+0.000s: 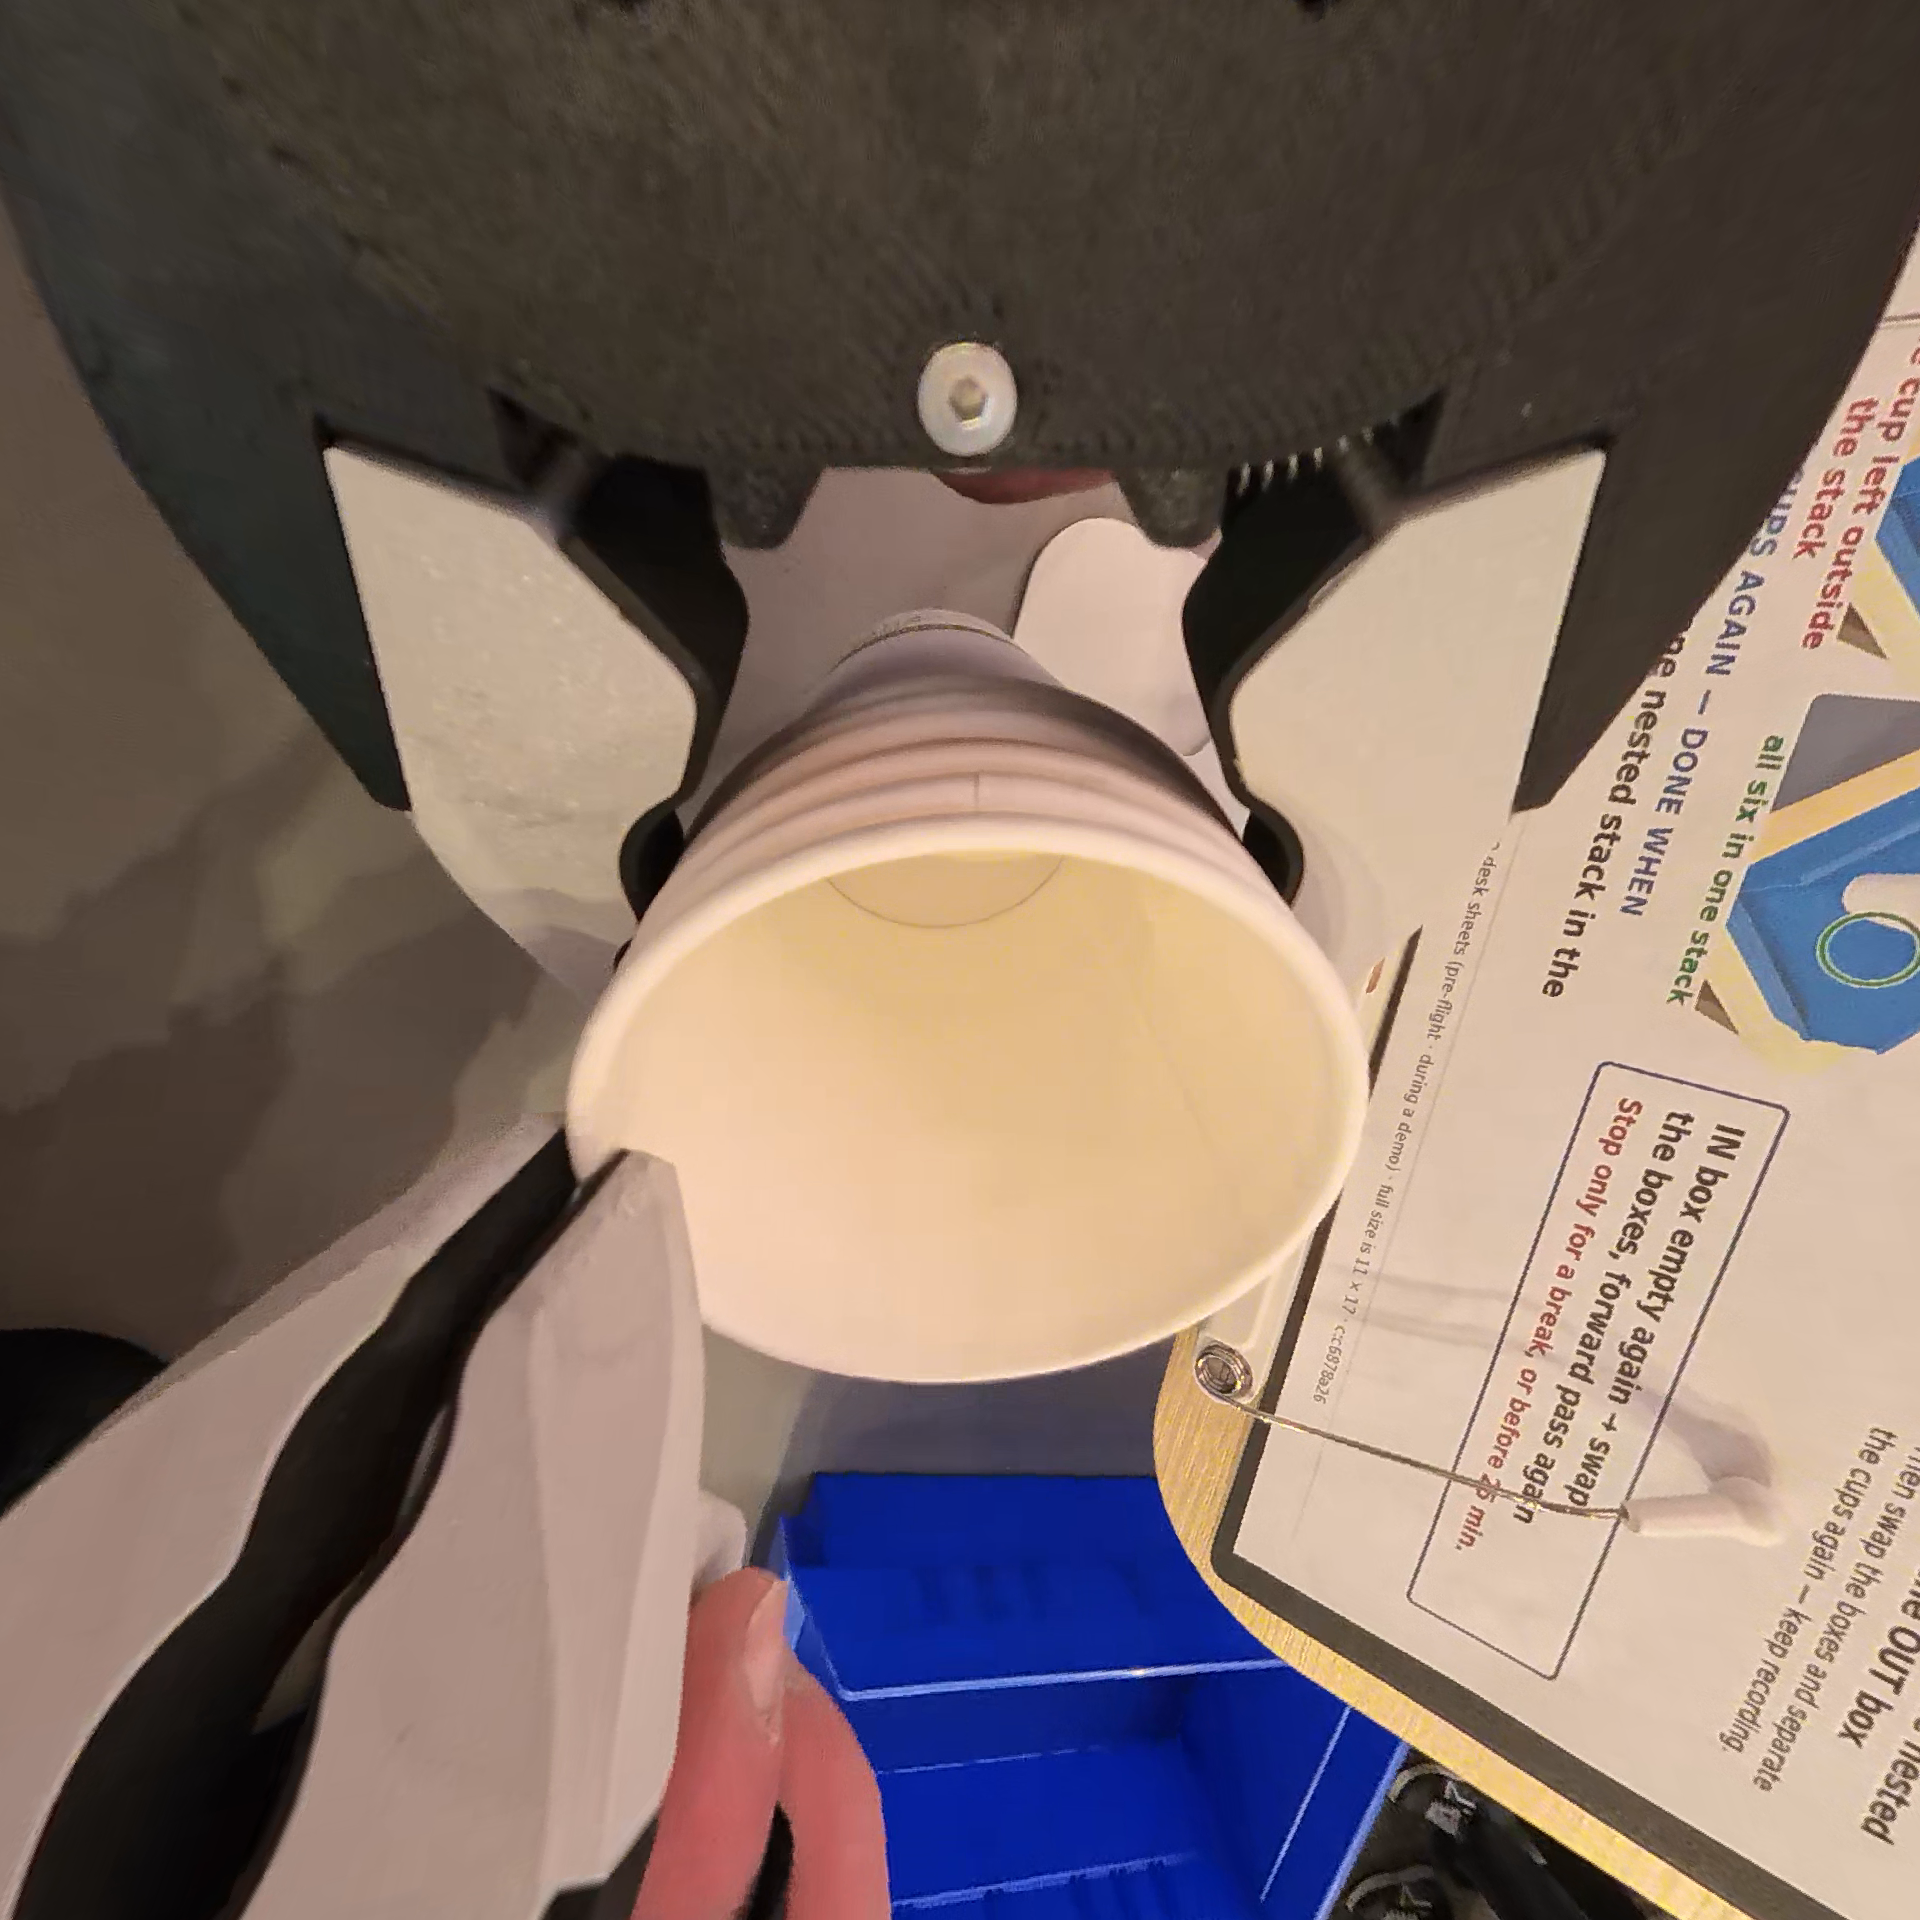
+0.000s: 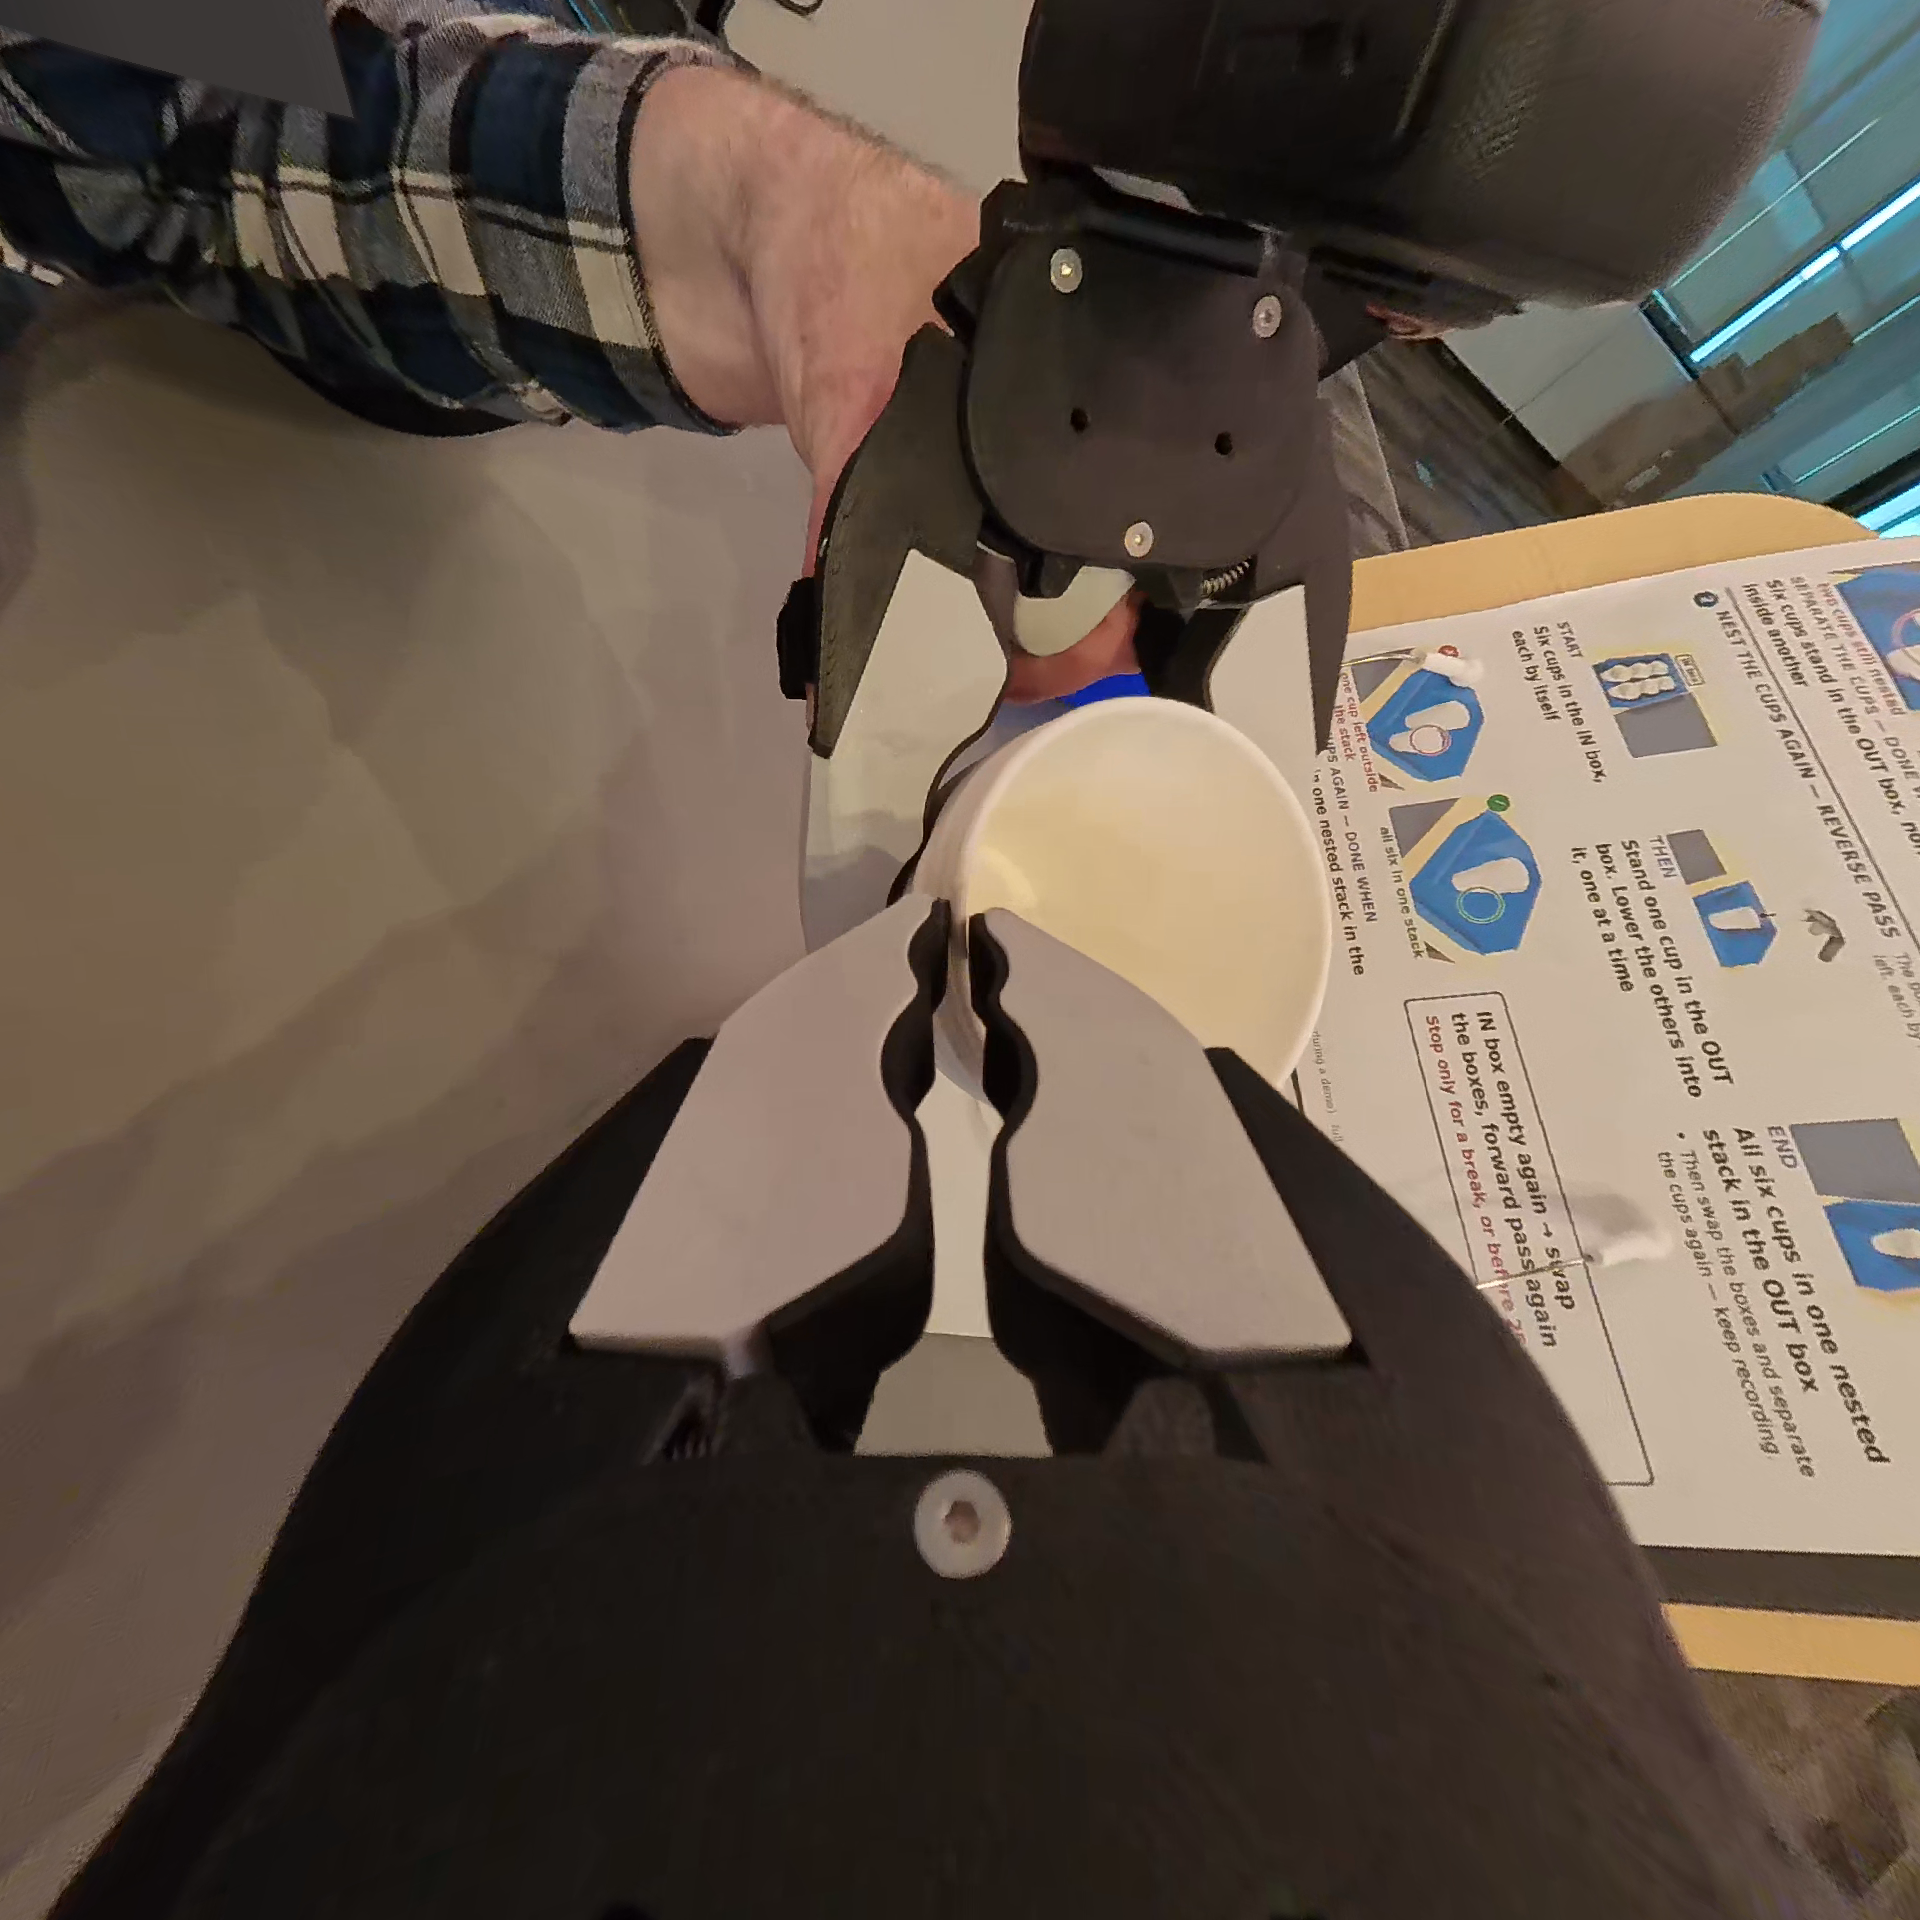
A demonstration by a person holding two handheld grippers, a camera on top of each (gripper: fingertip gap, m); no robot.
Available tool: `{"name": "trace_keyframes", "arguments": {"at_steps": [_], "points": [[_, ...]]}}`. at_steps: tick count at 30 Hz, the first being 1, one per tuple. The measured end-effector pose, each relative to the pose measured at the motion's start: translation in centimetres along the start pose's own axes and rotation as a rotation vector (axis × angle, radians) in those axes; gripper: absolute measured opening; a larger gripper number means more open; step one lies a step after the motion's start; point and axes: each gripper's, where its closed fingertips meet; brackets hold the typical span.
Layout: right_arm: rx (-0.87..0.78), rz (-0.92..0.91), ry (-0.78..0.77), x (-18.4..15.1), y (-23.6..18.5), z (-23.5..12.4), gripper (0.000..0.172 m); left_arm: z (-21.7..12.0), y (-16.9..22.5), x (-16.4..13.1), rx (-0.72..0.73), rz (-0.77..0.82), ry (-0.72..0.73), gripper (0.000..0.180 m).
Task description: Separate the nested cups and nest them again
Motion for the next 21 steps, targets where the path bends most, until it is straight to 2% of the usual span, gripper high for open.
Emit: {"name": "trace_keyframes", "arguments": {"at_steps": [12, 16, 21], "points": [[-0.091, -0.055, -0.003, 0.7, 1.1, -1.2, 0.003, 0.4, -0.2, -0.7, 0.012, 0.007, -0.027, 0.107], [-0.168, -0.062, 0.036, 1.8, 2.4, -3.5, 0.003, 0.5, -0.2, -0.7, 0.009, 0.004, -0.025, 0.107], [-0.329, -0.043, 0.106, 3.3, 5.1, -8.8, 0.002, 0.2, -0.5, -0.6, 0.024, 0.002, -0.019, 0.107]]}}
Point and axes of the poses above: each gripper's, where its closed fingertips meet, z out along the fingers, x out of its top, y = z × x across the jaws
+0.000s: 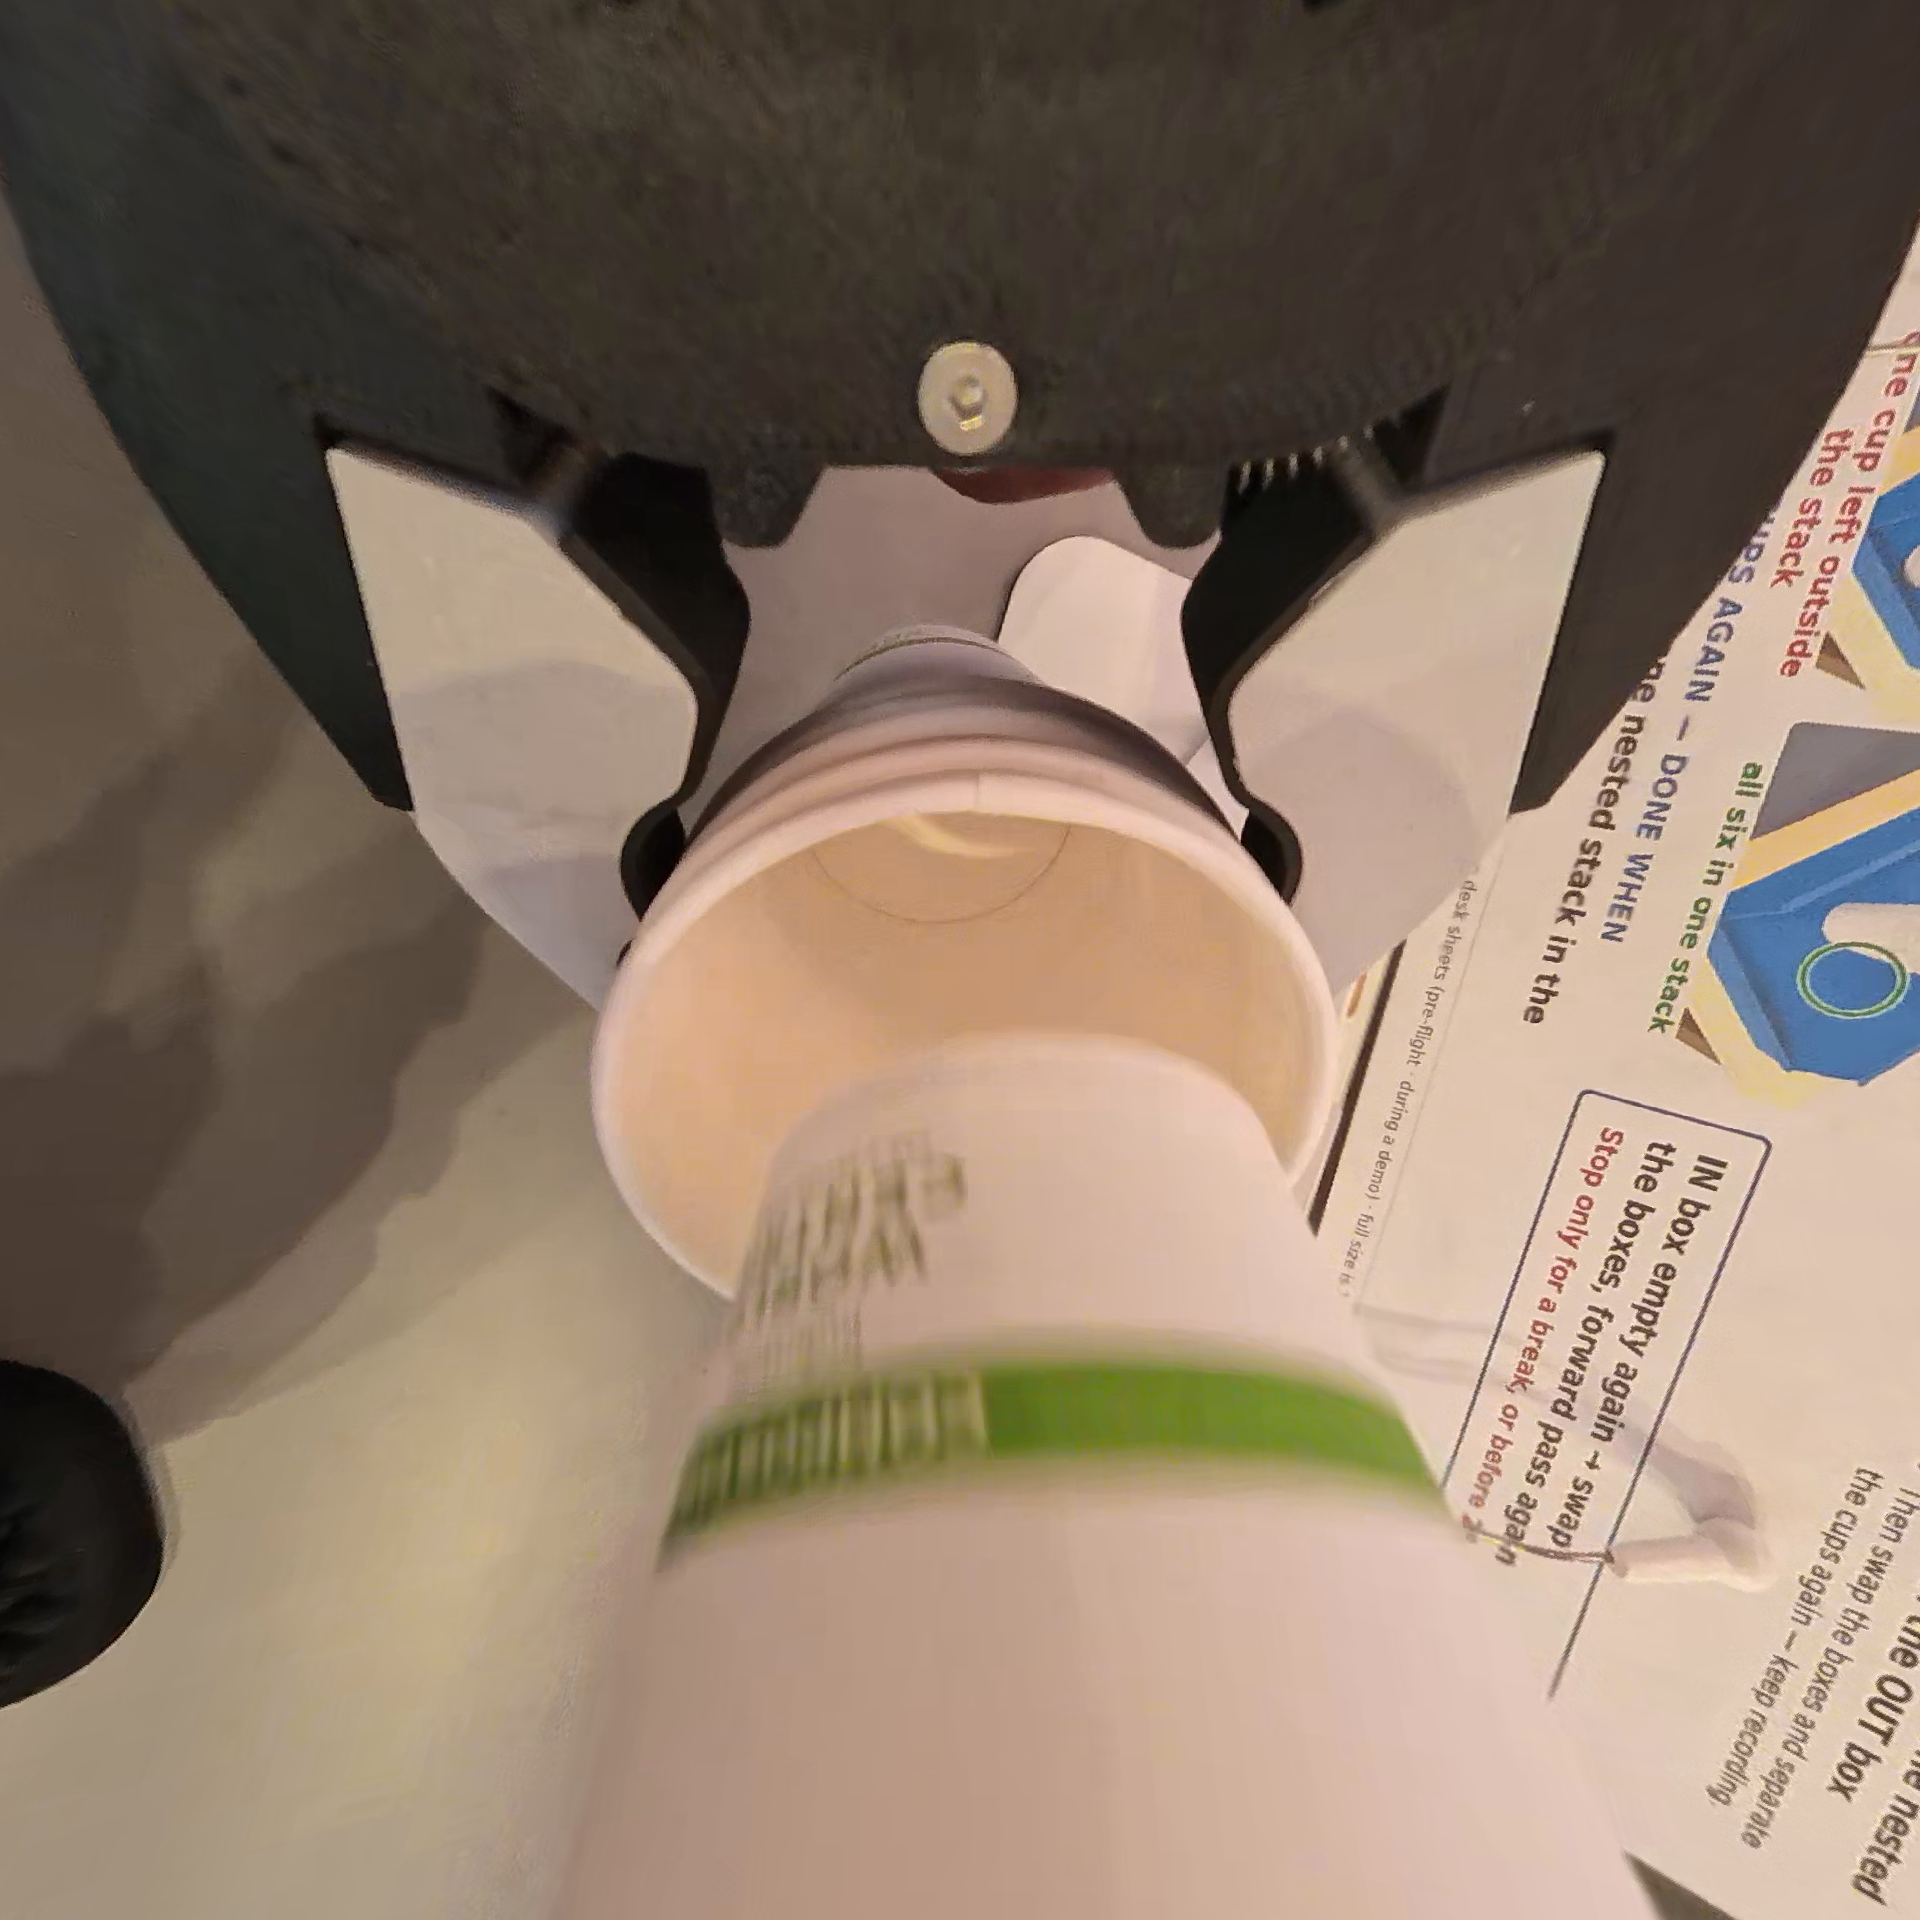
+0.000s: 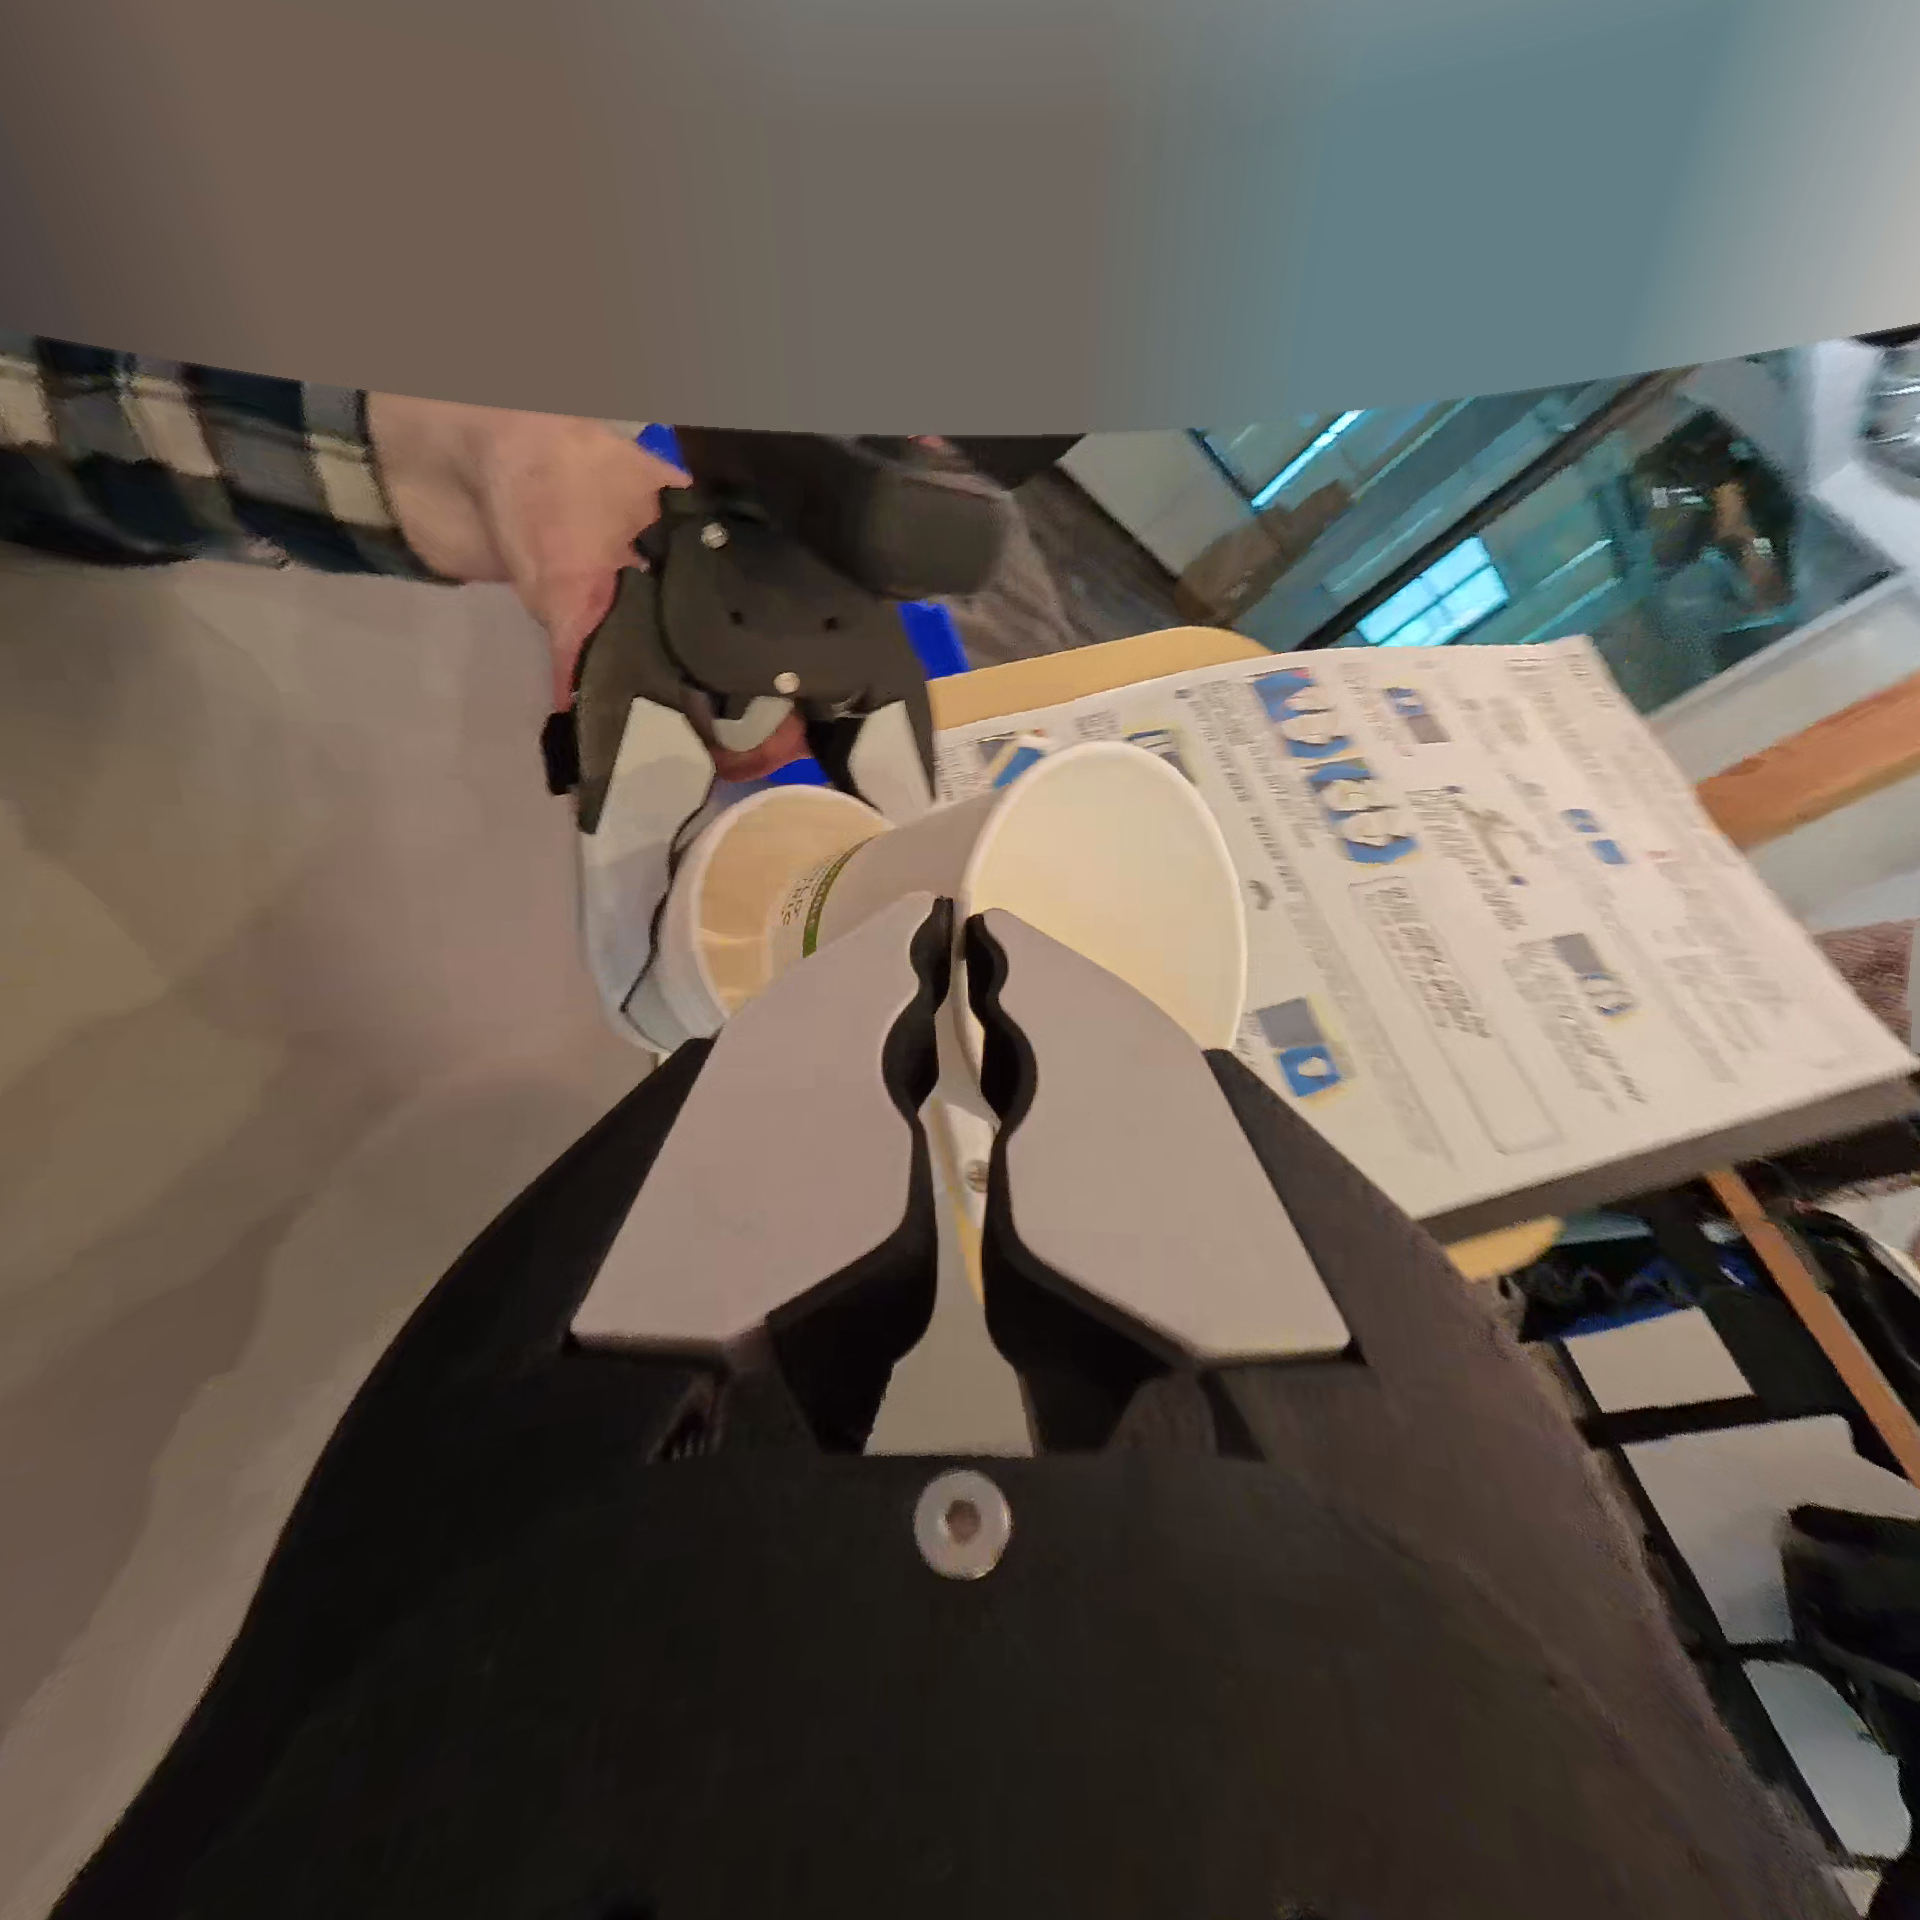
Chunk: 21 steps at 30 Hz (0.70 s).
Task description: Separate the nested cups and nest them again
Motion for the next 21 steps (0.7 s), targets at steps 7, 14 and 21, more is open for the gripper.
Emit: {"name": "trace_keyframes", "arguments": {"at_steps": [7, 14, 21], "points": [[-0.296, -0.013, -0.119, -2.0, 7.2, -6.4, 0.002, -0.8, -0.5, 0.4, 0.010, -0.012, 0.026, 0.107], [-0.401, 0.006, -0.547, -13.9, 13.9, -8.7, 0.003, -1.4, -0.5, 0.7, 0.014, -0.007, 0.040, 0.107], [-0.306, 0.088, -0.851, -28.0, 15.6, -6.7, 0.003, -1.9, -0.5, 0.8, 0.018, -0.003, 0.049, 0.107]]}}
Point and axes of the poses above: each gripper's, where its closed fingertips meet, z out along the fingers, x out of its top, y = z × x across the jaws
